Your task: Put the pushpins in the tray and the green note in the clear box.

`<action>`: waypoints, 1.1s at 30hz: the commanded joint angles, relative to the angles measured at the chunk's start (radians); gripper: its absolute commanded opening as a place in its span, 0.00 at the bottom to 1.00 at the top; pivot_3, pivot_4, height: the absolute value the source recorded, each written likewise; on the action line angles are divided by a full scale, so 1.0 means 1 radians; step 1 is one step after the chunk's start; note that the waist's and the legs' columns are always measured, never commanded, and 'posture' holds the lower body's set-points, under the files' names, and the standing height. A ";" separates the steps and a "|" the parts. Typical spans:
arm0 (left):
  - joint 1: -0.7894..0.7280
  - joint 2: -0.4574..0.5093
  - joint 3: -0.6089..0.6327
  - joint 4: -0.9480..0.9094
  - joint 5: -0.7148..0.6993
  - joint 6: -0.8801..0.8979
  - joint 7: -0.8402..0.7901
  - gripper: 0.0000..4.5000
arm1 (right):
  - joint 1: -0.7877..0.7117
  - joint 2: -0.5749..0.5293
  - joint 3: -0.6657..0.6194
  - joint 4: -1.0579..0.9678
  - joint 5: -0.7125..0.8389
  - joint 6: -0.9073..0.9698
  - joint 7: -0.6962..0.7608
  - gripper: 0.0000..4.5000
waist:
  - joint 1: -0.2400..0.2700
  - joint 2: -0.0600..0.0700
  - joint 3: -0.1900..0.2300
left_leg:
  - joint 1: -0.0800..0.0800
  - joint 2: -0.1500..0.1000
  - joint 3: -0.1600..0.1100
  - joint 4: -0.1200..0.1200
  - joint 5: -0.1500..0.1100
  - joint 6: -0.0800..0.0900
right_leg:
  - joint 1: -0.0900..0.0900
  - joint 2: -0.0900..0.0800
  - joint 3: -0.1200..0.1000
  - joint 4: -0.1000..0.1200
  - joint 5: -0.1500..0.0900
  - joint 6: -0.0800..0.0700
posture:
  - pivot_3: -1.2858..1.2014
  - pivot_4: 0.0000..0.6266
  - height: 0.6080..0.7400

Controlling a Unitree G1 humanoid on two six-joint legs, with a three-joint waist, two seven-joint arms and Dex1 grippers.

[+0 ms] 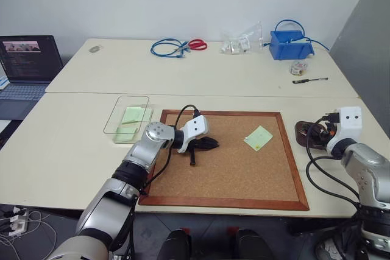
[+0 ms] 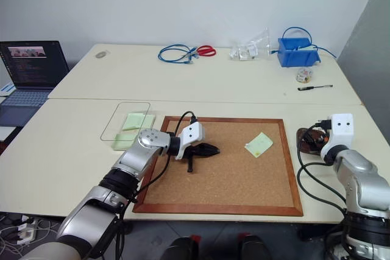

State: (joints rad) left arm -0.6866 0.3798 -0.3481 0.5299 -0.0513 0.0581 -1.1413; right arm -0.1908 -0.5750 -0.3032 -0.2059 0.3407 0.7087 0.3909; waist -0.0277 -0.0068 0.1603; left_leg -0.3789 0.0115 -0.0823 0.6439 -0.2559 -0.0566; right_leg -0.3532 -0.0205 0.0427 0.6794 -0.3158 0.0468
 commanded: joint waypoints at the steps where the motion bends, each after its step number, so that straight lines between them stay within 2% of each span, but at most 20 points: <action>1: 0.014 0.007 -0.040 0.080 0.077 0.024 0.020 0.00 | 0.079 -0.076 0.058 -0.142 0.103 -0.103 0.279 0.81 | 0.000 -0.001 0.000 | 0.000 0.000 0.000 0.000 0.000 0.000 | 0.000 0.000 0.000 0.000 0.000 0.000 | 0.52 0.24 1.00; 7: 0.004 -0.008 -0.039 0.088 0.075 0.024 0.021 0.00 | 0.108 -0.103 0.188 -0.161 0.096 -0.208 0.440 0.81 | 0.000 -0.002 0.001 | 0.000 0.000 0.000 0.000 0.000 0.000 | 0.001 0.000 0.000 -0.001 0.000 0.002 | 0.52 0.24 1.00; 14: -0.010 -0.022 -0.040 0.101 0.080 0.028 0.025 0.00 | 0.077 -0.049 0.289 -0.072 0.035 -0.278 0.430 0.81 | 0.004 -0.003 0.001 | 0.000 0.000 0.000 0.000 0.000 0.000 | 0.000 0.000 0.000 -0.001 0.000 0.002 | 0.52 0.24 1.00; 24: -0.018 -0.034 -0.045 0.096 0.082 0.039 0.006 0.00 | 0.050 0.019 0.308 0.055 -0.015 -0.344 0.389 0.81 | 0.007 -0.003 0.001 | -0.001 -0.001 -0.001 0.000 0.000 0.000 | 0.000 -0.001 -0.001 -0.002 0.000 0.002 | 0.52 0.24 1.00; 25: -0.019 -0.034 -0.046 0.097 0.083 0.037 0.005 0.00 | 0.046 0.026 0.305 0.061 -0.013 -0.343 0.383 0.73 | 0.007 -0.003 0.001 | -0.001 -0.001 -0.001 0.000 0.000 0.000 | 0.000 -0.001 -0.001 -0.002 0.000 0.002 | 0.52 0.24 1.00; 26: -0.019 -0.034 -0.046 0.098 0.083 0.037 0.003 0.00 | 0.043 0.030 0.305 0.066 -0.014 -0.344 0.379 0.71 | 0.007 -0.003 0.001 | -0.001 -0.001 -0.001 0.000 0.000 0.000 | 0.000 -0.001 -0.001 -0.002 0.000 0.002 | 0.52 0.24 1.00; 30: -0.017 -0.037 -0.050 0.094 0.087 0.037 -0.004 0.00 | 0.046 0.033 0.309 0.079 -0.018 -0.349 0.378 0.49 | 0.009 -0.003 0.001 | -0.001 -0.001 -0.001 0.000 0.000 0.000 | 0.000 -0.001 -0.001 -0.002 0.000 0.002 | 0.52 0.24 1.00; 33: -0.015 -0.040 -0.051 0.086 0.086 0.042 -0.007 0.00 | 0.050 0.037 0.305 0.078 -0.009 -0.339 0.374 0.38 | 0.010 -0.003 0.001 | -0.001 -0.001 -0.001 0.000 0.000 0.000 | 0.000 -0.001 -0.001 -0.003 0.000 0.002 | 0.52 0.24 1.00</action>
State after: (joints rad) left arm -0.7224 0.3479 -0.3487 0.5700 -0.0282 0.0598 -1.1533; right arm -0.1374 -0.5426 0.0214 -0.1104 0.3266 0.3801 0.7652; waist -0.0179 -0.0095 0.1617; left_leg -0.3802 0.0107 -0.0830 0.6439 -0.2560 -0.0567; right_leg -0.3530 -0.0214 0.0419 0.6763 -0.3156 0.0484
